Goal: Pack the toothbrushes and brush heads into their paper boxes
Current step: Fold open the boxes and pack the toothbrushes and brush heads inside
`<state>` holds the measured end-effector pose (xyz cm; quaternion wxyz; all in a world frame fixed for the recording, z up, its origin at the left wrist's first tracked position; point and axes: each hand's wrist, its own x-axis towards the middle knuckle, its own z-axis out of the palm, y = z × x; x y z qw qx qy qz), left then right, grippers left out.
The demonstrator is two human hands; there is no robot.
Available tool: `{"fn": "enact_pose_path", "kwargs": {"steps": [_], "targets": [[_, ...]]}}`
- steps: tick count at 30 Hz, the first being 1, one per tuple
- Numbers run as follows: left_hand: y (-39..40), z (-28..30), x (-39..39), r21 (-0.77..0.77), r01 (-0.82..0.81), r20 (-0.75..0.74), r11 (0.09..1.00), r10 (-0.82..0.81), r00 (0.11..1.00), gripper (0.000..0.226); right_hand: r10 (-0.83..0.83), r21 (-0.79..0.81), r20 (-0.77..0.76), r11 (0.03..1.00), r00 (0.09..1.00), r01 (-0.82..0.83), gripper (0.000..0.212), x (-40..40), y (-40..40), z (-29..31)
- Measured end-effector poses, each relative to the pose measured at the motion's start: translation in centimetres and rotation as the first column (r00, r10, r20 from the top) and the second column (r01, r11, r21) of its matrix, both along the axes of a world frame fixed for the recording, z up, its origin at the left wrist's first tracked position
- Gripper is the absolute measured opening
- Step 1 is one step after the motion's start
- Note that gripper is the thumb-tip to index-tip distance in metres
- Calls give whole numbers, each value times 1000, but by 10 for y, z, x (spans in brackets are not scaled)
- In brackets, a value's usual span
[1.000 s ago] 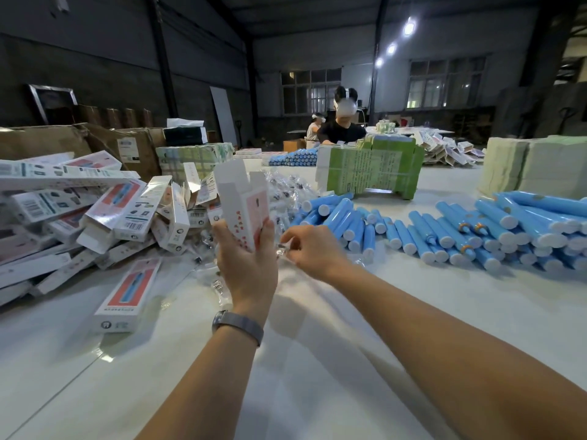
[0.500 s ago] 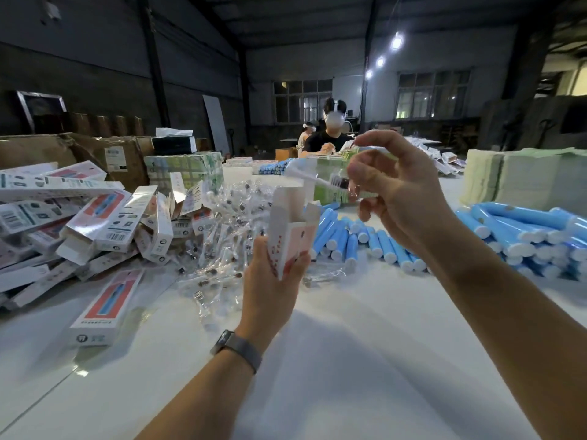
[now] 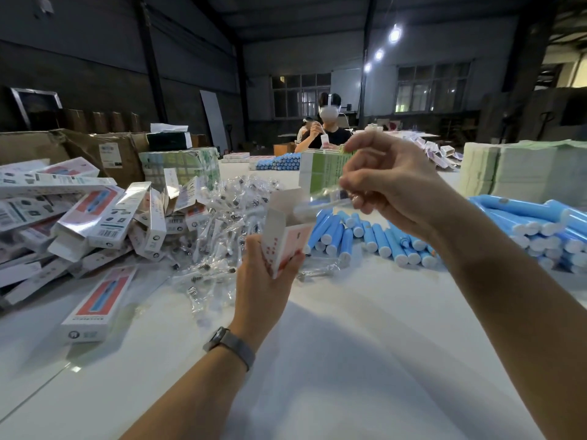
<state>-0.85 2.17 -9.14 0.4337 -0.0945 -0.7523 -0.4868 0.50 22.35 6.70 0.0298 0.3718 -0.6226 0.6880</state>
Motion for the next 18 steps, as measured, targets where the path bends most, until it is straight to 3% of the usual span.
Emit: {"fn": "enact_pose_path", "kwargs": {"steps": [6, 11, 18], "targets": [[-2, -2, -1, -46, -14, 4, 999, 14, 1000, 46, -268, 210, -82, 937, 960, 279, 27, 5, -16, -1], [4, 1, 3, -77, 14, -12, 997, -15, 1000, 42, -368, 92, -110, 921, 923, 379, 28, 2, -15, 1], [-1, 0, 2, -14, -3, 40, 1000, 3, 999, 42, -443, 71, -275, 876, 853, 478, 21, 8, -30, -8]]}}
